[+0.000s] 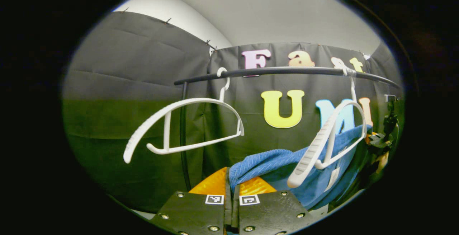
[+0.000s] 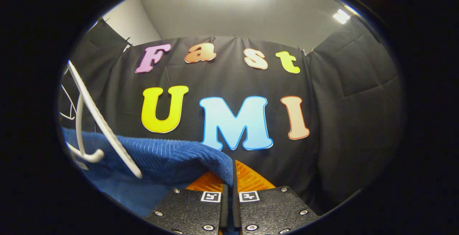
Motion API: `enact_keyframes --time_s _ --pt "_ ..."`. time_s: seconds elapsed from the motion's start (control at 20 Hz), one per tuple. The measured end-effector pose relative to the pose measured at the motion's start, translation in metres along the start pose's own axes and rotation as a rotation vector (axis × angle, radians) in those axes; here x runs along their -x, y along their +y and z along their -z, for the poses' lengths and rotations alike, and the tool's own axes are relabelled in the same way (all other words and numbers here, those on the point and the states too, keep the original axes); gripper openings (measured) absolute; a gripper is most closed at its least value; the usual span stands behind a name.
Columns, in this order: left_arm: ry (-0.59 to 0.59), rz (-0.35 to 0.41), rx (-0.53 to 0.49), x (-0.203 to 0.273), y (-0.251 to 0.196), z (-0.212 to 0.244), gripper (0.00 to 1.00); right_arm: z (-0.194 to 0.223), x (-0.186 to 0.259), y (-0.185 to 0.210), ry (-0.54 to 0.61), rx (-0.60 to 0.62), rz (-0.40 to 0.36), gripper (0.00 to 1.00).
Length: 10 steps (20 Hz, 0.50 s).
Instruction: Grasp the clothes on the hanger with both hands and then place them into the laundry hamper below.
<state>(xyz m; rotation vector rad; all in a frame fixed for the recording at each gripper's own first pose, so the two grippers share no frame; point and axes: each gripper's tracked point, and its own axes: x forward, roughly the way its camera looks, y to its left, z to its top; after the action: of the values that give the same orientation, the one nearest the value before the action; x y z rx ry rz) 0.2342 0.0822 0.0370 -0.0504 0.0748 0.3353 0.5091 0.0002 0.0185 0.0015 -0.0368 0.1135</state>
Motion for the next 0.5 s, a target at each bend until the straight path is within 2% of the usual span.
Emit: enact_keyframes --time_s 0.05,0.1,0.2,0.25,0.3,0.35,0.5 --pt "0.011 0.001 0.0 -0.001 -0.004 0.006 0.05 0.011 0.003 -0.001 0.021 0.002 -0.005 0.04" --pt "0.019 -0.005 -0.005 -0.002 -0.004 0.014 0.01 0.021 0.008 -0.003 0.037 0.011 -0.012 0.04" --pt "0.039 -0.021 -0.011 0.003 0.001 0.026 0.05 0.042 0.02 -0.004 0.072 0.015 -0.039 0.04" --pt "0.05 -0.027 -0.006 0.009 0.003 0.032 0.01 0.052 0.027 -0.004 0.091 0.015 -0.053 0.04" --pt "0.06 -0.034 0.001 0.02 0.006 0.04 0.05 0.06 0.034 -0.004 0.109 0.016 -0.065 0.04" --pt "0.069 -0.041 0.005 0.027 0.009 0.045 0.01 0.066 0.04 -0.005 0.124 0.015 -0.078 0.04" --pt "0.089 -0.059 -0.003 0.05 0.015 0.058 0.01 0.074 0.063 0.0 0.147 0.0 -0.128 0.04"
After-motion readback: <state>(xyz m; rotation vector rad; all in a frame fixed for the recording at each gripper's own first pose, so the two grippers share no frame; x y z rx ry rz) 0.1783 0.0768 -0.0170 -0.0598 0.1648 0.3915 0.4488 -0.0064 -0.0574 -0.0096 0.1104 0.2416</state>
